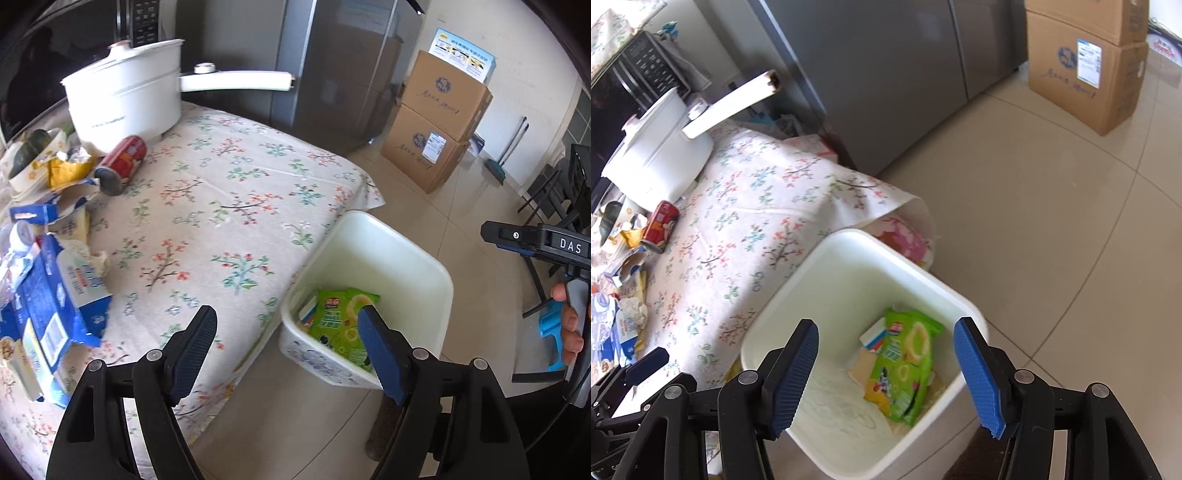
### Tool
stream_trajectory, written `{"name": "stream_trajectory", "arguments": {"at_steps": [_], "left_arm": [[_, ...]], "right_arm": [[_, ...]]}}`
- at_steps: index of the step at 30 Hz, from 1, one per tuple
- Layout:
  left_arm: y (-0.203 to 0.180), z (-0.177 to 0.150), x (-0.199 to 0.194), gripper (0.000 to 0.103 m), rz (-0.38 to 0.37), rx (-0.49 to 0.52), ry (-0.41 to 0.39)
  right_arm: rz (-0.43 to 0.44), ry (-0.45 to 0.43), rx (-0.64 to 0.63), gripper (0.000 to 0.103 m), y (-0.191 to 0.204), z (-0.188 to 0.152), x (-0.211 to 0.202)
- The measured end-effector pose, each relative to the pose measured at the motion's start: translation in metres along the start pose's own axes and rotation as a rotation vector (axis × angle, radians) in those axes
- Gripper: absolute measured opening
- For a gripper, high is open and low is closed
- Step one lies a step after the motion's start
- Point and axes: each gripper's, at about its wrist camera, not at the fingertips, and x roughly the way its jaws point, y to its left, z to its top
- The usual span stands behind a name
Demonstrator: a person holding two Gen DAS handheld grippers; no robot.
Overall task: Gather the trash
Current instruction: 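Grasp the clear plastic bottle with the left tool while the right tool grasps the blue carton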
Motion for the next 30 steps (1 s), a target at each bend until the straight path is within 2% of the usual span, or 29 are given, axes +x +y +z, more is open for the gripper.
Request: {"name": "stream_trajectory", "arguments": {"at_steps": [9, 12, 14, 17, 21, 25, 30], "left_arm": [[0.095, -0.014, -0.038, 0.083, 0.157, -0.159, -0.020], [0.122, -0.018, -0.050, 0.083, 0.205, -0.178, -0.026], [0.140, -0.021, -0.059, 0.083, 0.212, -0.174, -0.028], [0.164, -0.019, -0.066, 0.083, 0.223, -0.122, -0.005], [0.198, -0.009, -0.072, 0.083, 0.267, 0.009, 0.033], [0.235, 0.002, -0.067, 0.083, 0.310, 0.103, 0.093], [0.269, 0.014, -0.050, 0.083, 0.324, 0.195, 0.165]], "right_arm": [[0.021, 0.010, -0.130, 0.071, 0.063, -0.001, 0.013], [0.033, 0.024, -0.162, 0.071, 0.082, -0.002, 0.018], [0.040, 0.031, -0.183, 0.072, 0.095, -0.003, 0.022], [0.053, 0.041, -0.218, 0.072, 0.117, -0.005, 0.028], [0.077, 0.058, -0.264, 0.073, 0.151, -0.007, 0.038], [0.102, 0.077, -0.335, 0.074, 0.189, -0.010, 0.050], [0.147, 0.137, -0.417, 0.074, 0.234, -0.019, 0.072]]}}
